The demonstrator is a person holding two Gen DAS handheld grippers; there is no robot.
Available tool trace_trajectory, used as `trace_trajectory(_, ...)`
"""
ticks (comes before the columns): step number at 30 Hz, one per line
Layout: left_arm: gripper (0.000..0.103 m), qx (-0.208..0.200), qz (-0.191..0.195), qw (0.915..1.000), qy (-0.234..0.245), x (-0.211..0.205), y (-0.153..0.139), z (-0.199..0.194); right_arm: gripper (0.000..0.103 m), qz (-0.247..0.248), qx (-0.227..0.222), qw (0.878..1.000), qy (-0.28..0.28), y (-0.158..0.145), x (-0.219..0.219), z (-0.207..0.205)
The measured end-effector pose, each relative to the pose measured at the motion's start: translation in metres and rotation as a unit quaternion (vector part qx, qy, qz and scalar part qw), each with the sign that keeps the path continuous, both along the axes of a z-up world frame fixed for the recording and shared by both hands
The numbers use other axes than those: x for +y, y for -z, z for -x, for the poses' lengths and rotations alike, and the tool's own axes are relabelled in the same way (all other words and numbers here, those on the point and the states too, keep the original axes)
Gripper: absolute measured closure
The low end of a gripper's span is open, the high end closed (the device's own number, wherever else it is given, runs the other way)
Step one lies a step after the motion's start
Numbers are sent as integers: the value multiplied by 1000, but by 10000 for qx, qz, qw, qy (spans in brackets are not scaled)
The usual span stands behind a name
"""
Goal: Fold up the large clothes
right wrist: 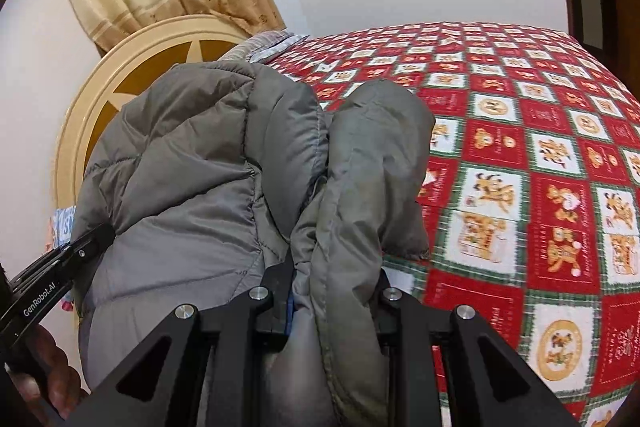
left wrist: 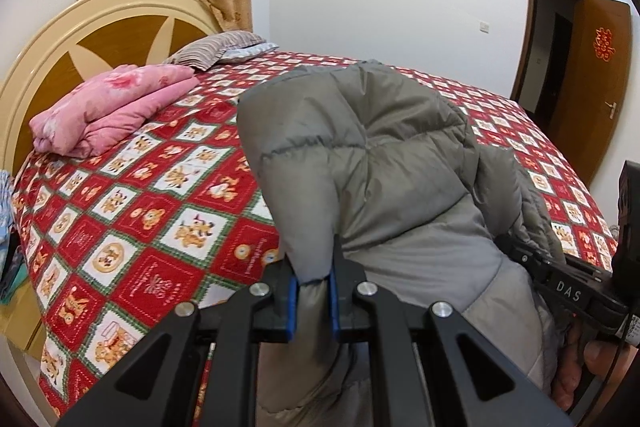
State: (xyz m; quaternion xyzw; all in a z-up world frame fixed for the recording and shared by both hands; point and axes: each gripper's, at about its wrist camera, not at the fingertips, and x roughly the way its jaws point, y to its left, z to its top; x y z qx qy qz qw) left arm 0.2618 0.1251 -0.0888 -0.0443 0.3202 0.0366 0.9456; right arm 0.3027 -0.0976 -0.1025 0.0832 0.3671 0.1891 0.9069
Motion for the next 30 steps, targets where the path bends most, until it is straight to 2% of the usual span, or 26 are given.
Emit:
trace_trajectory(14, 91, 89, 49, 9995, -309, 36, 8, 4, 82, 130, 35, 9992, -371, 2, 46, -11)
trace_trajectory(30, 91, 280, 31, 9986, -456, 57, 29, -1, 82, 254, 164, 9982, -513, 18, 69, -23)
